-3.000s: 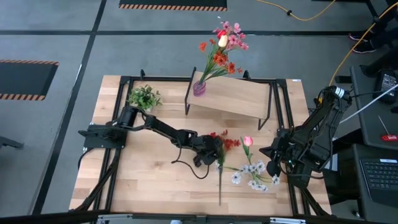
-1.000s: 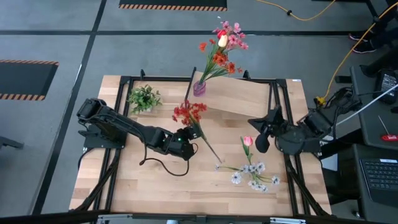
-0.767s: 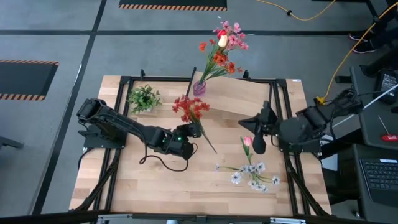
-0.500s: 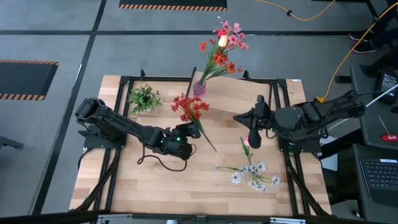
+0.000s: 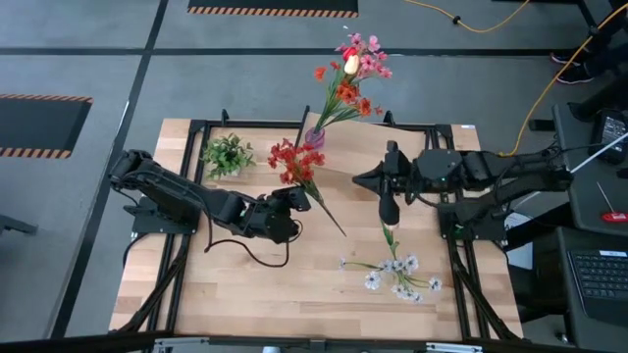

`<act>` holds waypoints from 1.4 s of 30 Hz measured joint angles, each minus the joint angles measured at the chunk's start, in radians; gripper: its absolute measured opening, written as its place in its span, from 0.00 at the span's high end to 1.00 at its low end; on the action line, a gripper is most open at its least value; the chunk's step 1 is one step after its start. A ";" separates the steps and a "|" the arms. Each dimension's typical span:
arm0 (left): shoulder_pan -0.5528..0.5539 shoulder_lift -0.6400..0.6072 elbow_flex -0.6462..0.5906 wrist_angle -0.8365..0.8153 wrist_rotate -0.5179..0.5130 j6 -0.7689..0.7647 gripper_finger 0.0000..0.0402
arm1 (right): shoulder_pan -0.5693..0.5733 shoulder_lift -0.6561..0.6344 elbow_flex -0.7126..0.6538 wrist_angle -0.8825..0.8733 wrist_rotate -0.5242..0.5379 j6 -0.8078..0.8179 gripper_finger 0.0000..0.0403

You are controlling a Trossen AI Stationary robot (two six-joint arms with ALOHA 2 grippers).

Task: Pick and place flowers into a vace then onto a shelf
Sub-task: Put the orange flowers into the transparent vase

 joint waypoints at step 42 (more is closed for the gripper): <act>-0.040 -0.097 0.000 0.106 -0.007 0.049 0.99 | -0.085 0.441 0.359 -0.246 -0.161 0.115 0.48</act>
